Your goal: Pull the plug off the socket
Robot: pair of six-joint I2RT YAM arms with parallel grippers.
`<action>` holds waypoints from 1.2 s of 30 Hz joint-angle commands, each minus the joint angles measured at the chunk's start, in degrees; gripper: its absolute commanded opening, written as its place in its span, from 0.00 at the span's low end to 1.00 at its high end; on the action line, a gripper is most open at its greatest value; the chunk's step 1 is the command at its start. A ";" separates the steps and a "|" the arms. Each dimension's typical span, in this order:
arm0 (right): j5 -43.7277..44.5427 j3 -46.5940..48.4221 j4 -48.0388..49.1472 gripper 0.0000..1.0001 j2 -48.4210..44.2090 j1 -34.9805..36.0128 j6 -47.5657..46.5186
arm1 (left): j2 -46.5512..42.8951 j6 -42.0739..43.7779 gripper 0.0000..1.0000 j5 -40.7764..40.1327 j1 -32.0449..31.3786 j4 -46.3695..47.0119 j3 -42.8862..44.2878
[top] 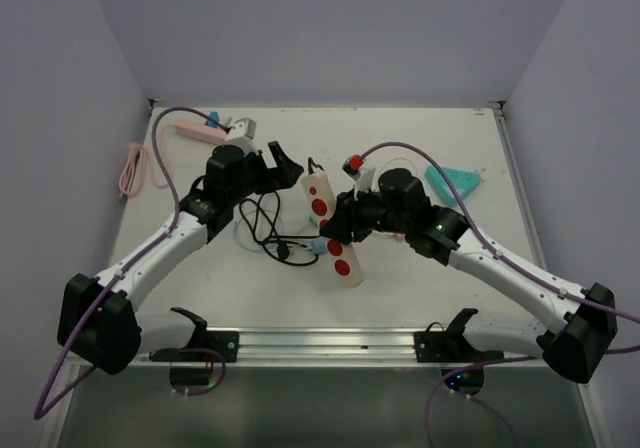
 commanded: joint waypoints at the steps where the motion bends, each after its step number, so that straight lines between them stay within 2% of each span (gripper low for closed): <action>1: -2.49 7.79 3.68 0.00 3.94 2.86 -3.09 | -6.89 1.92 1.00 -7.66 3.82 -8.06 -2.63; 6: -3.37 13.78 5.53 0.00 13.25 7.08 -3.36 | -12.53 2.89 1.00 -13.73 10.23 -17.45 -3.87; 9: -2.76 18.44 5.71 0.00 21.07 9.36 -3.80 | -15.35 3.51 1.00 -17.24 11.91 -21.50 -3.78; 10: -1.71 20.71 5.53 0.00 25.44 9.80 -3.19 | -16.66 3.42 1.00 -17.78 12.09 -22.30 -3.87; 19: 3.48 31.63 5.62 0.00 44.81 13.14 -1.26 | -23.52 2.45 1.00 -25.42 13.14 -29.34 -3.26; 21: 4.09 34.17 5.36 0.03 49.20 13.24 -0.38 | -24.14 2.71 1.00 -26.56 13.23 -30.13 -2.82; 22: 3.92 36.36 5.01 0.06 50.70 13.41 0.06 | -24.32 2.98 1.00 -26.83 13.23 -30.22 -2.29; 23: 3.83 37.51 3.87 0.16 51.93 13.50 0.15 | -24.23 3.24 1.00 -26.83 13.14 -30.22 -2.03; 25: 4.01 39.97 2.81 0.27 54.40 13.50 0.24 | -23.62 3.77 1.00 -26.57 13.23 -29.96 -1.50; 26: 4.10 40.33 2.20 0.39 54.58 13.50 0.15 | -23.27 3.86 0.99 -26.14 13.23 -29.70 -1.32; 27: 4.36 40.51 2.02 0.46 54.41 13.50 -0.19 | -22.74 3.94 1.00 -25.78 13.23 -29.26 -1.15; 28: 5.49 40.51 1.49 0.60 53.36 13.50 -0.72 | -21.52 4.12 1.00 -24.82 13.23 -29.08 -0.53; 32: 9.97 39.63 -1.58 0.79 48.44 13.41 -3.71 | -16.95 3.95 1.00 -22.88 13.23 -28.64 1.75; 36: 16.30 37.09 -4.66 0.89 41.85 12.80 -5.29 | -10.62 3.68 1.00 -21.12 13.23 -27.50 5.09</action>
